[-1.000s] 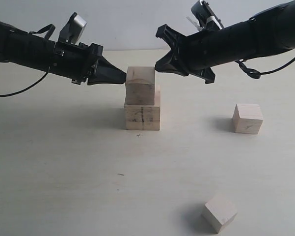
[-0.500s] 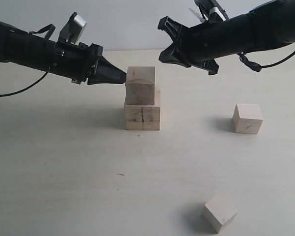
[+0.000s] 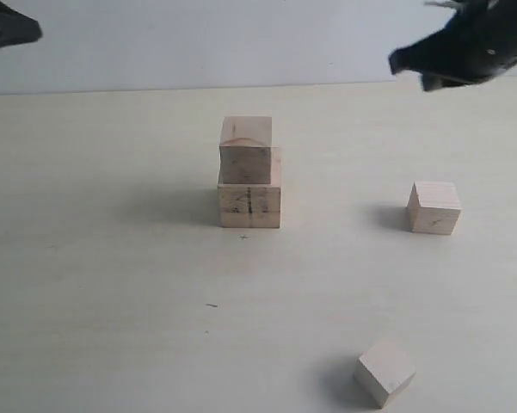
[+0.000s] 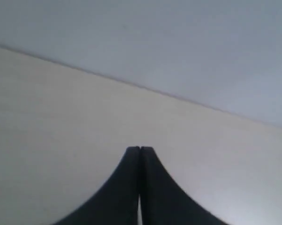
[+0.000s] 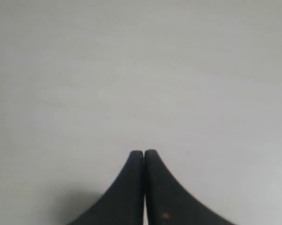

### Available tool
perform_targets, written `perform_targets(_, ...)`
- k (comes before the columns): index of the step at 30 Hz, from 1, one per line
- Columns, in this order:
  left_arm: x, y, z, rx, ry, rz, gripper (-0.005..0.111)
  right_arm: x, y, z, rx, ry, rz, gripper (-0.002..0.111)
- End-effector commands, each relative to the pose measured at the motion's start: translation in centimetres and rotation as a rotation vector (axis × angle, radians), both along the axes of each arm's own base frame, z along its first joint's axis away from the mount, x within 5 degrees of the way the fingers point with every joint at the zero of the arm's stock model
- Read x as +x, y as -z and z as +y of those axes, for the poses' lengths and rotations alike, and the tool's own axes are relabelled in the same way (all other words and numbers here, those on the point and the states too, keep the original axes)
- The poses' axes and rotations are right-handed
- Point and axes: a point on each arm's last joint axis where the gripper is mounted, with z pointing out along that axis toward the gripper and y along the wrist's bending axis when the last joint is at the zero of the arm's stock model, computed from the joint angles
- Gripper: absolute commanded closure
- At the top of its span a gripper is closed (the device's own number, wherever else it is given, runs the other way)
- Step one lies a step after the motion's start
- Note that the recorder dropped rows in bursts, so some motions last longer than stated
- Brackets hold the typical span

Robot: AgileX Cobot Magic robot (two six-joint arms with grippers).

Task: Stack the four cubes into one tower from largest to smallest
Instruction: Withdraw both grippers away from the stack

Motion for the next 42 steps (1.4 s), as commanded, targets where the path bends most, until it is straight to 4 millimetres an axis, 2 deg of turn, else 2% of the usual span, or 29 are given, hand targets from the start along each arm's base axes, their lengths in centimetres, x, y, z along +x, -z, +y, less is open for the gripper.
perform_targets(1,-3.6,-3.8,1.6,0.185,-0.291,-0.157,0.107,-1.6,-0.8,-3.8,-0.303,0.263,0.106,0.108)
perform_targets(2,-4.5,-4.3,1.8,0.217,-0.331,-0.185,0.107,-1.9,-0.5,-3.6,-0.299,0.231,0.148,0.108)
perform_targets(6,-9.7,-5.6,1.7,0.309,-0.428,-0.277,0.107,-2.6,0.4,-1.0,-0.053,0.075,0.270,0.108)
perform_targets(8,-14.3,-7.2,1.5,0.327,-0.470,-0.376,0.107,-2.7,0.5,-0.1,0.010,-0.023,0.289,0.108)
perform_targets(11,-22.9,-10.0,0.9,0.303,-0.452,-0.584,0.107,-2.6,0.4,0.0,0.018,-0.026,0.279,0.108)
perform_targets(14,-27.5,-11.0,0.7,0.344,-0.459,-0.733,0.107,-2.4,0.4,0.0,0.017,-0.028,0.249,0.107)
perform_targets(16,-29.3,-11.0,0.7,0.335,-0.468,-0.782,0.107,-2.2,0.4,0.0,0.017,-0.028,0.234,0.103)
perform_targets(19,-30.4,-10.1,0.4,0.333,-0.443,-0.791,0.107,-1.9,1.1,0.0,0.018,-0.026,0.251,0.098)
perform_targets(24,-29.8,-6.5,-0.3,0.334,-0.344,-0.669,0.107,-1.8,2.5,0.0,0.019,-0.022,0.318,0.094)
perform_targets(29,-29.9,-1.6,0.9,0.381,-0.456,-0.588,0.107,-1.8,2.9,0.0,0.043,0.026,0.325,0.094)
perform_targets(33,-31.2,1.0,1.4,0.401,-0.519,-0.595,0.107,-2.1,3.4,-0.5,0.059,0.048,0.328,0.094)
perform_targets(35,-31.9,1.7,1.2,0.391,-0.500,-0.609,0.107,-2.2,3.6,-1.2,0.092,0.090,0.290,0.095)
perform_targets(38,-33.0,2.0,0.6,0.360,-0.452,-0.658,0.107,-3.2,3.2,-2.3,0.128,0.162,0.106,0.095)
perform_targets(42,-34.4,2.1,-0.6,0.324,-0.327,-0.711,0.107,-6.7,2.5,-2.8,0.114,0.172,-0.111,0.095)
